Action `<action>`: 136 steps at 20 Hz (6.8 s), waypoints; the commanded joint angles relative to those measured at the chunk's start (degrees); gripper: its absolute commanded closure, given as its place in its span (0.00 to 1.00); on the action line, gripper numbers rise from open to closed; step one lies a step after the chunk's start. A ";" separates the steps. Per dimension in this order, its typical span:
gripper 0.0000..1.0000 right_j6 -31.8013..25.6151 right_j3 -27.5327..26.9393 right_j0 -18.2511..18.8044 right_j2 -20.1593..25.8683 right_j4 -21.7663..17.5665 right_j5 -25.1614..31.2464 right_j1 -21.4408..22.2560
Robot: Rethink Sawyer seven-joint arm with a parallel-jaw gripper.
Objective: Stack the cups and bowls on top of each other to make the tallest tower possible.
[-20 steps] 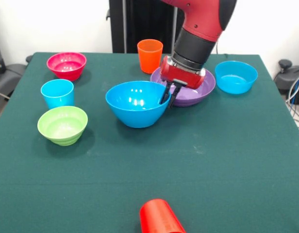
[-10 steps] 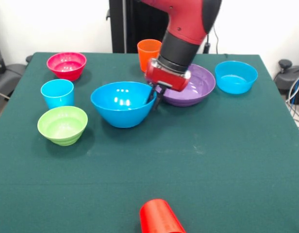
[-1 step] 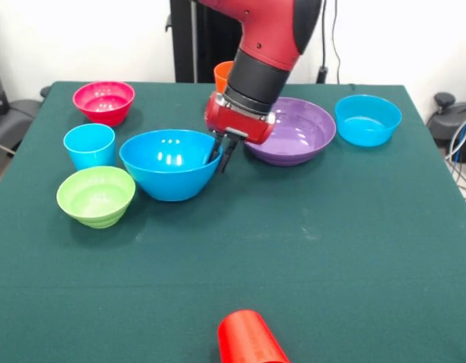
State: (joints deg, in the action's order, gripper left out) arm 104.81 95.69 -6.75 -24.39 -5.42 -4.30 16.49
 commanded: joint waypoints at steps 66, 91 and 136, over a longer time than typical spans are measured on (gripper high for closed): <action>1.00 6.24 -17.12 -5.70 -0.69 6.30 -10.45 -11.06; 1.00 4.12 -4.53 24.24 37.77 -10.56 3.29 3.61; 1.00 12.06 17.84 48.93 66.95 5.06 8.15 3.21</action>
State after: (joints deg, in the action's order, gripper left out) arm 104.99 105.73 39.39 32.93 -2.90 3.83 26.04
